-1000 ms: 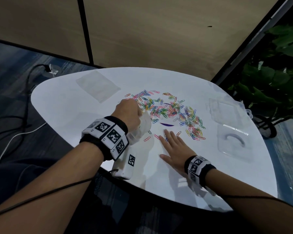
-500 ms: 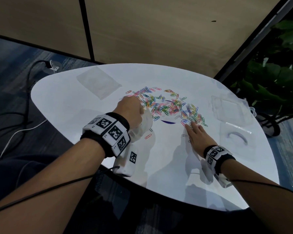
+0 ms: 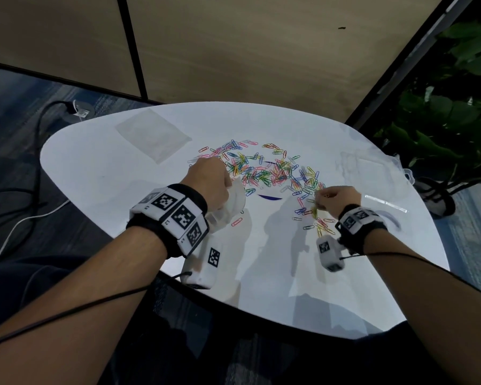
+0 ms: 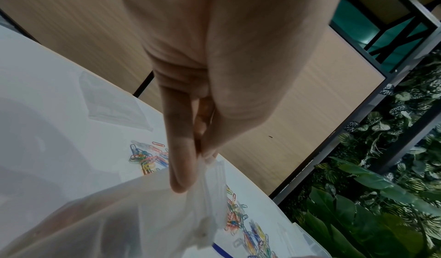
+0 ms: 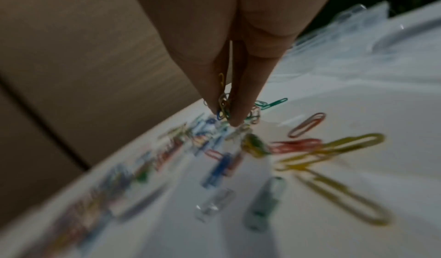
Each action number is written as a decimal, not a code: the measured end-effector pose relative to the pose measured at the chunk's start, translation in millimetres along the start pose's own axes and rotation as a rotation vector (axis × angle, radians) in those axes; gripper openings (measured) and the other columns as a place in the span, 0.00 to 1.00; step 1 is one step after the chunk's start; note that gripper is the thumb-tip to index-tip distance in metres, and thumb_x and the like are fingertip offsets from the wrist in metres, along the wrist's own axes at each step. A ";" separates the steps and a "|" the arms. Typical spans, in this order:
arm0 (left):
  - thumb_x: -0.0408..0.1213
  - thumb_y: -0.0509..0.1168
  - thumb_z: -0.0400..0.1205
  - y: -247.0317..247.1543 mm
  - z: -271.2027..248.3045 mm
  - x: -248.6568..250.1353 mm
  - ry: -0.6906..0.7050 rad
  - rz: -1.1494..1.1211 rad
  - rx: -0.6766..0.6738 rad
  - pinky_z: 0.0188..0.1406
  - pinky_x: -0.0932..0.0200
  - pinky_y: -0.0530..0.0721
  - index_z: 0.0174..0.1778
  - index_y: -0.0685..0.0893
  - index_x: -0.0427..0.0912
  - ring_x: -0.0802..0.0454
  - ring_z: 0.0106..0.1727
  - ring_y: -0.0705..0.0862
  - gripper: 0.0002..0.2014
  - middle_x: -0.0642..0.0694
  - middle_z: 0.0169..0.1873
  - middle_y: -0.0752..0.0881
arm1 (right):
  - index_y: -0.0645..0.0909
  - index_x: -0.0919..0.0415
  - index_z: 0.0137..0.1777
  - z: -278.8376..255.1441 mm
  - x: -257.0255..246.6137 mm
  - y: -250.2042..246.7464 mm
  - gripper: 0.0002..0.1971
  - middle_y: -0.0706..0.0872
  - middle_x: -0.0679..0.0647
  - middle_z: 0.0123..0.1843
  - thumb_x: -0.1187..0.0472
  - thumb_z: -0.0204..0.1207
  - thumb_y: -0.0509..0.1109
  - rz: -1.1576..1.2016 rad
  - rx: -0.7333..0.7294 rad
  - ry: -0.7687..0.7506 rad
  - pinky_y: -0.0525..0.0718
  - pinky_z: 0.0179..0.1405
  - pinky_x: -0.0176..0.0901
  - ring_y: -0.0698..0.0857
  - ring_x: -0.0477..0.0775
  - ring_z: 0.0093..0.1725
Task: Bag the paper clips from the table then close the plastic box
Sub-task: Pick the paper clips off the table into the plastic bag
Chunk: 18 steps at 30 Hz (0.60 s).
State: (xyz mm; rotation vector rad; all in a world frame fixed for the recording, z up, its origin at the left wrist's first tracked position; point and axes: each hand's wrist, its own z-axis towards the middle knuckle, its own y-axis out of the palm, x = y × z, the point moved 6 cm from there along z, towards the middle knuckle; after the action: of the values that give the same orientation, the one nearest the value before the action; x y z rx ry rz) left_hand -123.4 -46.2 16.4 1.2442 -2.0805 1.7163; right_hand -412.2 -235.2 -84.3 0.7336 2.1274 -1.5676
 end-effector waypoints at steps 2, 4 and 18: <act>0.24 0.65 0.81 0.2 -0.5 0.9 -0.003 -0.004 -0.003 0.61 0.48 0.89 0.56 0.90 0.41 0.40 0.55 0.90 0.13 0.40 0.59 0.89 | 0.90 0.64 0.50 2.3 -3.3 2.5 0.08 0.92 0.57 0.43 0.67 0.71 0.78 0.381 -0.084 0.124 0.90 0.54 0.46 0.92 0.54 0.44; 0.25 0.64 0.81 0.4 -1.6 2.3 -0.006 -0.010 -0.001 0.60 0.48 0.89 0.56 0.90 0.40 0.39 0.55 0.90 0.13 0.40 0.59 0.89 | 0.85 0.72 0.57 -8.4 -24.5 12.0 0.11 0.89 0.60 0.45 0.71 0.75 0.74 0.732 -0.185 0.171 0.90 0.47 0.40 0.90 0.55 0.46; 0.27 0.66 0.82 1.4 -4.9 6.2 0.012 -0.063 0.092 0.61 0.49 0.88 0.53 0.92 0.39 0.40 0.52 0.91 0.11 0.37 0.52 0.92 | 0.84 0.76 0.56 -133.9 -127.5 113.4 0.10 0.88 0.67 0.49 0.77 0.76 0.68 0.785 -0.639 0.151 0.90 0.44 0.39 0.89 0.57 0.44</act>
State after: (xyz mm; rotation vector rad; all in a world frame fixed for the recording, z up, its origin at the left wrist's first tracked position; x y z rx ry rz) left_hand -130.2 -44.9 20.6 1.3065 -1.9541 1.8058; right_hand -242.8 -103.1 -53.9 1.2449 1.8902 -0.4095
